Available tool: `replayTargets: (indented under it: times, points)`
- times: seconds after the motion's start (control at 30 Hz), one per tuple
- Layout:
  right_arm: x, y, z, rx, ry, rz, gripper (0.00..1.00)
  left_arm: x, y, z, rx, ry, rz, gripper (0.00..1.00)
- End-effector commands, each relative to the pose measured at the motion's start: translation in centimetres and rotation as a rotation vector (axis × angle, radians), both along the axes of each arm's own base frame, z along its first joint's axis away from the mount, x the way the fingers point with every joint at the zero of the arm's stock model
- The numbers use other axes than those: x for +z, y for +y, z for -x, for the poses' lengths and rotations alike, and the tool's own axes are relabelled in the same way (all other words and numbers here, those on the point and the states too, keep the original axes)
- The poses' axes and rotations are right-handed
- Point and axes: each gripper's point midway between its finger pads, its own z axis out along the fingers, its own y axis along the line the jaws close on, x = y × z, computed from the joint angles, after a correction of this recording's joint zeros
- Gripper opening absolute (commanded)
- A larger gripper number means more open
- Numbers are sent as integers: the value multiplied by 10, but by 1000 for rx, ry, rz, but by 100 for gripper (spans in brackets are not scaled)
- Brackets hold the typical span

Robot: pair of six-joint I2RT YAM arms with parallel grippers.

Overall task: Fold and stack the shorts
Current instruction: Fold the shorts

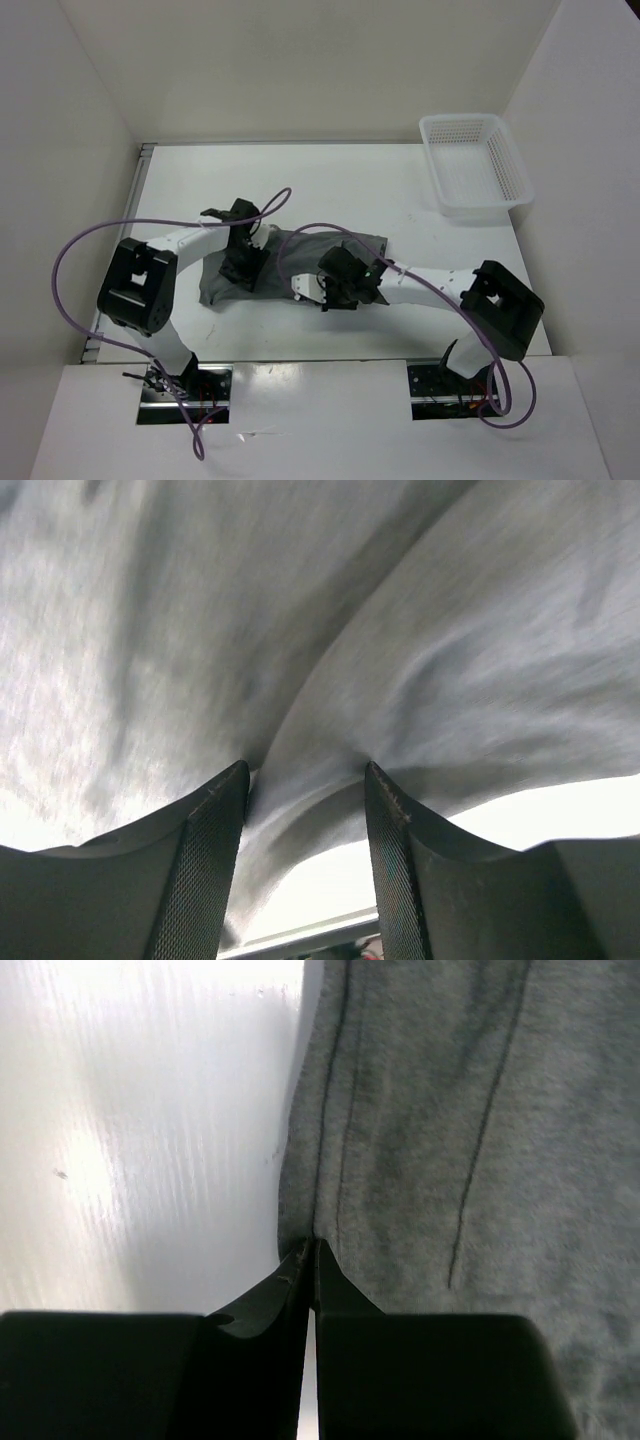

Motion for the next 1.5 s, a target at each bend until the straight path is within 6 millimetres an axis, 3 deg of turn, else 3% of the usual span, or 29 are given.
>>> replayTargets:
  times: [0.0, 0.1, 0.17, 0.23, 0.27, 0.4, 0.6, 0.77, 0.87, 0.9, 0.93, 1.0, 1.03, 1.07, 1.1, 1.13, 1.23, 1.37, 1.47]
  points:
    - [46, 6, -24, -70, -78, -79, 7, 7, 26, 6, 16, -51, -113, 58]
    - [81, 4, -37, -194, -47, -163, 7, 22, 26, 0, 17, -141, -110, 60]
    - [89, -12, -51, -307, 4, -200, 7, 32, 26, -6, 22, -181, -107, 61]
    - [85, -34, -64, -388, 25, -186, 7, 32, 21, -4, 1, -184, -104, 63]
    - [72, -45, -62, -422, 47, -155, 7, 27, 22, 0, -1, -162, -112, 63]
    - [51, -63, -56, -457, 64, -120, 7, 0, 28, 18, -27, -93, -166, 63]
    - [17, -94, -50, -501, 36, -3, 7, -19, 34, 34, -41, -39, -198, 63]
    - [8, -110, -67, -572, -11, -15, 10, -27, 43, 32, -38, -36, -255, 63]
    - [-3, -120, -59, -574, -6, 28, 13, -25, 43, 28, -36, -48, -262, 63]
    - [0, -119, -60, -574, -13, 19, 16, -19, 40, 26, -35, -56, -247, 63]
    - [20, -111, -70, -603, -32, -31, 17, -13, 37, 25, -36, -60, -228, 64]
    - [39, -108, -76, -636, 32, -94, 21, 26, 21, 6, -31, -144, -149, 65]
    - [72, -99, -93, -670, 22, -185, 22, 43, 15, -3, -28, -194, -117, 68]
    - [82, -110, -100, -728, 54, -214, 24, 80, 10, -26, -2, -304, -75, 71]
    - [104, -106, -112, -746, 54, -280, 31, 95, 11, -37, 17, -337, -65, 71]
    - [112, -102, -114, -771, 101, -344, 33, 102, 13, -46, 35, -346, -64, 71]
    - [112, -112, -126, -884, 171, -418, 46, 97, 23, -74, 91, -365, -66, 71]
    - [96, -122, -131, -938, 185, -421, 57, 56, 53, -76, 152, -303, -160, 72]
    - [87, -125, -137, -963, 173, -409, 58, 43, 80, -86, 219, -310, -232, 72]
